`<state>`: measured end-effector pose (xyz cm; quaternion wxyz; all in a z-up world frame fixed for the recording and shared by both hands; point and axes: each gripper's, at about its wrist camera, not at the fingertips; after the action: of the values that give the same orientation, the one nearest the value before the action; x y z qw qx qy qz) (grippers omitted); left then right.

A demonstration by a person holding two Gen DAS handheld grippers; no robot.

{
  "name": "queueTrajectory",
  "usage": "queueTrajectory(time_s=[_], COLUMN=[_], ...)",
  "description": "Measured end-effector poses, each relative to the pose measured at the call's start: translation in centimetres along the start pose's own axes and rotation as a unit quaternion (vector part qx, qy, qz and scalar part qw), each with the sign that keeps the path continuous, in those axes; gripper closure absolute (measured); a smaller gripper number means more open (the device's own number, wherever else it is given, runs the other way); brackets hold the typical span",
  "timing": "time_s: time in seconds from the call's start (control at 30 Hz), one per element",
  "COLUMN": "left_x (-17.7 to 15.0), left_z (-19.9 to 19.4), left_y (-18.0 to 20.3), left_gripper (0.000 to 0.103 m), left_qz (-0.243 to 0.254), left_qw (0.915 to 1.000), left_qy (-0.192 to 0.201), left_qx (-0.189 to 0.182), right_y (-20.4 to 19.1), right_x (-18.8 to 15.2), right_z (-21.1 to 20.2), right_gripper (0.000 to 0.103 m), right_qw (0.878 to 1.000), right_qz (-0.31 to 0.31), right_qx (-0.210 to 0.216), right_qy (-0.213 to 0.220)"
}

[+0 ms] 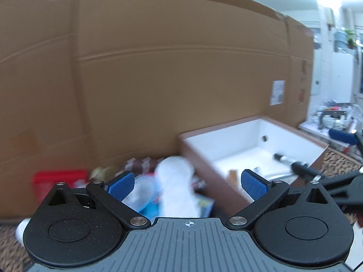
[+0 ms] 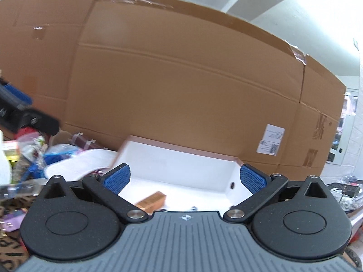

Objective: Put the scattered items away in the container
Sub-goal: 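Withdraw both tools from the pink box back to the pile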

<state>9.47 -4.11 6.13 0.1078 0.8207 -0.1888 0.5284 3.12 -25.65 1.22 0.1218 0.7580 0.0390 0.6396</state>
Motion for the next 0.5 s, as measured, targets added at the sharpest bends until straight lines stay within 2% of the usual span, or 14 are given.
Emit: queueTrajectory(time_s=[0.13, 0.23, 0.33, 0.5], left_x=[-4.0, -6.8, -9.4, -12.6], left_z=[-2.8, -4.1, -4.9, -5.3], left_y=[-2.4, -4.1, -5.1, -6.0], left_gripper=[0.0, 0.0, 0.0, 0.0], left_qz=[-0.042, -0.084, -0.105, -0.125], left_qw=[0.9983, 0.9946, 0.9902, 0.9852], left_qy=[-0.019, -0.042, -0.063, -0.095], left_qx=[0.036, 0.045, 0.067, 0.068], right_y=[-1.5, -2.8, -4.0, -5.8], right_x=[-0.2, -0.7, -1.5, -3.2], right_z=[-1.4, -2.3, -2.9, -3.1], right_gripper=[0.001, 0.001, 0.001, 0.001], right_qw=[1.0, 0.999, 0.998, 0.991], right_qz=[0.0, 0.004, 0.015, 0.05], right_qx=[0.02, 0.037, 0.058, 0.105], right_qy=[-0.001, -0.011, -0.029, -0.072])
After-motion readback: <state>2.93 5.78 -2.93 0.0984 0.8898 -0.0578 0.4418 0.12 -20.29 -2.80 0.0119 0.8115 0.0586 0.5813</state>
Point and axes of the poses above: each gripper's, at about its wrist camera, not at the fingertips, and z roughly the way its jaws point, y to its right, x to its top, and after that the axes turned 6 degrees about -x, right-handed
